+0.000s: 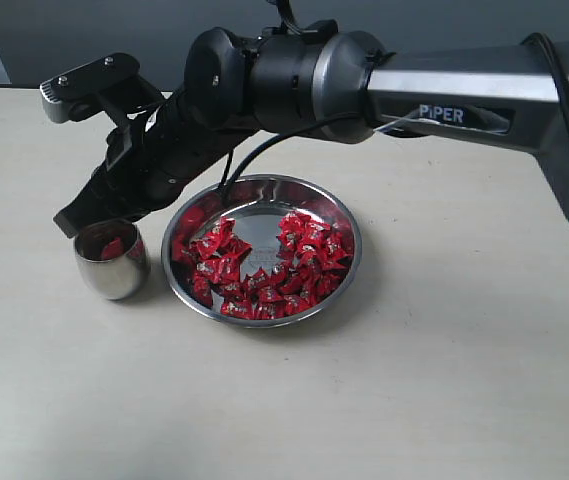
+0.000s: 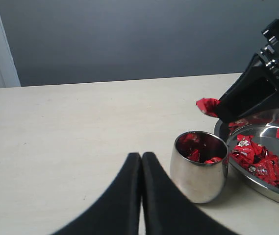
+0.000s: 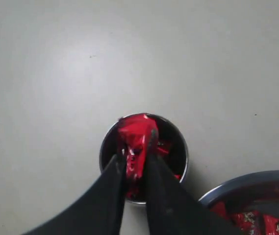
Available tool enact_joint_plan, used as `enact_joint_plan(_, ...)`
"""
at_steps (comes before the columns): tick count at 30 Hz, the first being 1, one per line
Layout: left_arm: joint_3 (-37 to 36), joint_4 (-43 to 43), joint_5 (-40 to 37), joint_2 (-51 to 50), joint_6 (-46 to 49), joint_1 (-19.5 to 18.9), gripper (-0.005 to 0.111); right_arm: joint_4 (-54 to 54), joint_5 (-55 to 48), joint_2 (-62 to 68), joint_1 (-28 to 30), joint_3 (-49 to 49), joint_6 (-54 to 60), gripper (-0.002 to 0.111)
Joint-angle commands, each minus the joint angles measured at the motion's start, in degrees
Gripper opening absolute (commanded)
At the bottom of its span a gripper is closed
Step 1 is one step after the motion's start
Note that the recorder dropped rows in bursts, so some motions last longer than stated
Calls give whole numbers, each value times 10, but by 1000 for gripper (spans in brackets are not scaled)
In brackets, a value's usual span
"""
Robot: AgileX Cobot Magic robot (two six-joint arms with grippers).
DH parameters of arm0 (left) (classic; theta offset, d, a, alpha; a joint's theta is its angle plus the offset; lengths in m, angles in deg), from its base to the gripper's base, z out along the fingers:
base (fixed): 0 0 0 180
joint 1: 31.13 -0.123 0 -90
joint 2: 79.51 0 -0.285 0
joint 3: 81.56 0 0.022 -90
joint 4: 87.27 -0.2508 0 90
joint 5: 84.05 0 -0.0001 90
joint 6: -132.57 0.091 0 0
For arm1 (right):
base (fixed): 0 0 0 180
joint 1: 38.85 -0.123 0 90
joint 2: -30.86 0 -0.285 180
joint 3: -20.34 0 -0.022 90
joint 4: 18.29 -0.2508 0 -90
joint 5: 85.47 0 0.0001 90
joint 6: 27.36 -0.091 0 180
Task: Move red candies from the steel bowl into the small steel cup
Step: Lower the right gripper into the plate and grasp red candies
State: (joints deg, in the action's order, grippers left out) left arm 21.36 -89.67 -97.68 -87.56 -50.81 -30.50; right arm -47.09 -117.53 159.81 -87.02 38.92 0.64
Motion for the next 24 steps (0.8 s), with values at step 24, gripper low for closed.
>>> enact_joint_plan(24, -1, 0, 0, 3, -1, 1, 0, 191, -118, 82, 82, 0, -110, 41)
